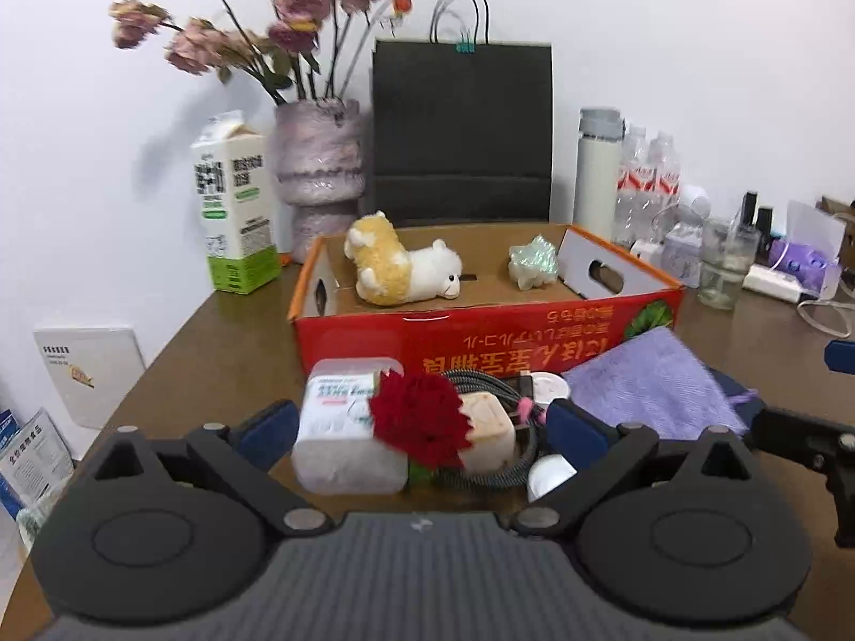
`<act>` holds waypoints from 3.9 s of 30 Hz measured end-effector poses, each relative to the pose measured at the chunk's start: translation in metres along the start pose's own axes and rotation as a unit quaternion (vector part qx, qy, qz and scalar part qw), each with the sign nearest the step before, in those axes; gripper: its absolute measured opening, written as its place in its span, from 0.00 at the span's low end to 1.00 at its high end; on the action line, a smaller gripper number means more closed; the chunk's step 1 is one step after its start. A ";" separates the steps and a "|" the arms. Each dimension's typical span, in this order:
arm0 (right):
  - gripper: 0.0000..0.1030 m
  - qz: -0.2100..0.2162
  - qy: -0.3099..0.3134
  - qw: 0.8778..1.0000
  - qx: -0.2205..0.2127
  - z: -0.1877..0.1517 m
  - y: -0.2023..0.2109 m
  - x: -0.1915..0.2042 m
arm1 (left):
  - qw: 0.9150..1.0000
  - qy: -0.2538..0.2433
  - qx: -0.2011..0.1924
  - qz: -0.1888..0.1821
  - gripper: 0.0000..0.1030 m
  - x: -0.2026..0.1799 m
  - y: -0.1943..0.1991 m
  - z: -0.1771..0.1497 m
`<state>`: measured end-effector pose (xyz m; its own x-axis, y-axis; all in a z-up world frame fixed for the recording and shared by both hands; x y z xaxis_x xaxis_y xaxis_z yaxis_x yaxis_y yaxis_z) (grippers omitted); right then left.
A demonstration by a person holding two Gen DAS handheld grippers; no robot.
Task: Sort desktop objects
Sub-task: 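Grasp the red rose with the left tool while the right tool grasps the purple pouch, then carry the red rose and purple pouch over the cardboard box, then release the rose and pouch into the box by opening both tools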
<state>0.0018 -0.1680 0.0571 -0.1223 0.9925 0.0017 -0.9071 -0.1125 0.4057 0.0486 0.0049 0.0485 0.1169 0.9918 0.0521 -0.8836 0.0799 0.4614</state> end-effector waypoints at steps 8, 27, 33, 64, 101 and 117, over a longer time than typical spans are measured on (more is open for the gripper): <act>0.76 0.012 -0.026 0.997 0.070 0.001 -0.075 -0.005 | 0.999 0.035 0.025 0.006 0.48 0.014 -0.042 -0.003; 0.04 -0.002 -0.013 1.000 -0.013 0.012 -0.006 0.008 | 0.996 0.083 -0.014 0.000 0.35 0.022 0.060 0.001; 0.04 0.020 0.001 1.000 -0.010 -0.002 0.060 0.016 | 0.995 0.096 -0.002 -0.021 0.35 0.011 0.099 -0.020; 0.03 0.010 0.023 0.997 -0.079 0.012 0.138 0.015 | 0.996 0.048 -0.067 -0.034 0.35 -0.029 0.159 -0.015; 0.15 -0.037 0.017 0.976 0.214 0.100 -0.286 -0.026 | 0.985 0.035 0.169 0.002 0.52 0.054 -0.203 0.104; 0.84 -0.010 -0.026 0.982 0.188 0.142 -0.233 -0.035 | 0.975 0.107 0.194 0.030 1.00 0.064 -0.170 0.139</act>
<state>0.2746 -0.1697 0.0923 -0.0768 0.9965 0.0332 -0.6952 -0.0774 0.7146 0.2698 0.0406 0.0967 -0.0646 0.9949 -0.0772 -0.6423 0.0178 0.7662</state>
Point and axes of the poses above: each gripper's, at about its wrist camera, not at the fingertips, and y roughly against the way its jaws point, x to its left, z to its top, the point moved 1 cm from there along -y, roughly the way its jaws point, and after that the axes turned 1 degree about -y, right-handed, at the moved point
